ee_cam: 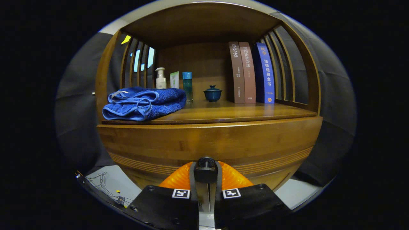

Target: Pull open the drawer, take out the items inside it, and place them on the countertop above the cabinet.

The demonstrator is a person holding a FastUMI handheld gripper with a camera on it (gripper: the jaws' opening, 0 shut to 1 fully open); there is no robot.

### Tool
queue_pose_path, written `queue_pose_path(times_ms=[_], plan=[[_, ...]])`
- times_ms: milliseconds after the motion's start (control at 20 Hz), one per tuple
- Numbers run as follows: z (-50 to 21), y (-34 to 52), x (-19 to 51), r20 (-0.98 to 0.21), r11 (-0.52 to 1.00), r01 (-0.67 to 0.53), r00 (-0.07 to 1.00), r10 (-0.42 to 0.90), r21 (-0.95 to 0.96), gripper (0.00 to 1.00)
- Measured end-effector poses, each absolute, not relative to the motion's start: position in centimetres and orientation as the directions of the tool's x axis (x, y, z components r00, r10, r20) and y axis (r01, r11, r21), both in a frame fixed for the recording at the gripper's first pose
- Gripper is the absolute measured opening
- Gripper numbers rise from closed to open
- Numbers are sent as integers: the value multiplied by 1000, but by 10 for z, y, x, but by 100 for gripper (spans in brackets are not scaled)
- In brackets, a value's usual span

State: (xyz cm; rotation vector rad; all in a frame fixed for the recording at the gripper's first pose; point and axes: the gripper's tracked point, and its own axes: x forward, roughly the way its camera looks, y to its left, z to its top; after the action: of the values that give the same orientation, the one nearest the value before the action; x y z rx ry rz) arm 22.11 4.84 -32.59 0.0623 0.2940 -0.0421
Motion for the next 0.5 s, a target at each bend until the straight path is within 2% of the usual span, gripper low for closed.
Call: queue_pose_path(times_ms=[500], plan=[[-316, 52, 120, -300, 996, 46, 954, -21, 78, 22]])
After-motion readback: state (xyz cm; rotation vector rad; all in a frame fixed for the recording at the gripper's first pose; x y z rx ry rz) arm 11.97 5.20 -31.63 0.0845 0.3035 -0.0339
